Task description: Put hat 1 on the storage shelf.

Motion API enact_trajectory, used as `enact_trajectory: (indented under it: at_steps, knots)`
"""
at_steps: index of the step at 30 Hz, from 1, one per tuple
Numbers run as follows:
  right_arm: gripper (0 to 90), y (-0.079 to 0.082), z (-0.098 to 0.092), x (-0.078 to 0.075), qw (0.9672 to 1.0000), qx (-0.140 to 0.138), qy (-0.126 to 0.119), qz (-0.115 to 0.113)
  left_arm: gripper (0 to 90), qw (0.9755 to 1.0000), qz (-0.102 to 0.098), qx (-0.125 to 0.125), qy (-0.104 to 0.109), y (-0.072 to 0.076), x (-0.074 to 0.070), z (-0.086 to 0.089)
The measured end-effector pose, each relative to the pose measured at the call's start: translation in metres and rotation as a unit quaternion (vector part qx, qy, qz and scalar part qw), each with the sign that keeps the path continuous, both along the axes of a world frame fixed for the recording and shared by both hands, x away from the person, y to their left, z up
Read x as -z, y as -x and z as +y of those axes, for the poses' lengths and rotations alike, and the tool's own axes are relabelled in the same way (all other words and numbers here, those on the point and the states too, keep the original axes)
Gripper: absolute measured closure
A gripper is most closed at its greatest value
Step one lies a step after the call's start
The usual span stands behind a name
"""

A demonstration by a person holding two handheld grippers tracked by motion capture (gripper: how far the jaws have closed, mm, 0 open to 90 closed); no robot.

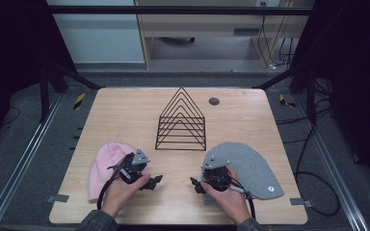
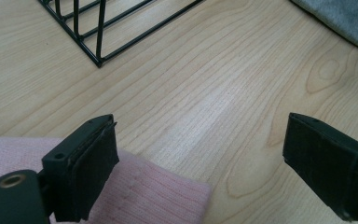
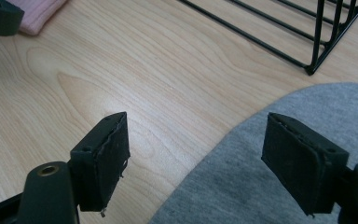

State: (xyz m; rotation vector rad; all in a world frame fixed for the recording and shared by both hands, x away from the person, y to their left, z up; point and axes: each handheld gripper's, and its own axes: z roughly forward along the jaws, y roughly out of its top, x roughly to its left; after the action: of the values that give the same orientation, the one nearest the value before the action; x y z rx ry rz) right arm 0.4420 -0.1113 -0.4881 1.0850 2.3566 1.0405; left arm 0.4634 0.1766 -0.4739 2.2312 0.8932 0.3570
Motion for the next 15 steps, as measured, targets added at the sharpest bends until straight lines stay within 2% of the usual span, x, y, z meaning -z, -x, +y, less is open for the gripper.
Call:
enact_trajectory:
  at_steps: [5,6,7,9,10,11,14,15]
  knots:
    - [21.7,0.002,-0.001,0.000,1.0000,0.002,0.004,0.005,11.3,1.0000,-0.006,0.002,0.002,0.001,-0.007,0.008]
    - [20.5,0.003,-0.001,0.000,1.0000,0.006,0.002,0.006,11.3,0.9998,-0.017,0.005,0.002,0.001,-0.014,0.018]
    - [20.1,0.003,-0.002,-0.001,0.9999,0.006,0.004,0.007,11.3,0.9998,-0.017,0.005,0.002,0.001,-0.014,0.018]
    - [19.4,0.003,-0.003,-0.001,1.0000,0.005,0.005,0.007,11.2,0.9997,-0.020,-0.011,0.011,-0.004,-0.020,0.033]
    - [18.0,0.004,-0.004,-0.002,0.9998,0.013,0.003,0.013,11.4,0.9994,-0.022,-0.026,0.006,-0.012,-0.027,0.051]
    - [17.5,0.003,-0.005,-0.003,0.9998,0.012,0.003,0.014,11.7,0.9994,-0.022,-0.026,0.006,-0.012,-0.027,0.051]
    - [17.4,0.003,-0.006,-0.005,0.9999,0.010,-0.001,0.013,12.7,0.9982,-0.029,-0.051,-0.016,-0.025,-0.040,0.082]
    - [17.7,0.004,-0.005,-0.006,1.0000,0.005,-0.003,0.007,13.4,0.9971,-0.031,-0.065,-0.026,-0.030,-0.047,0.099]
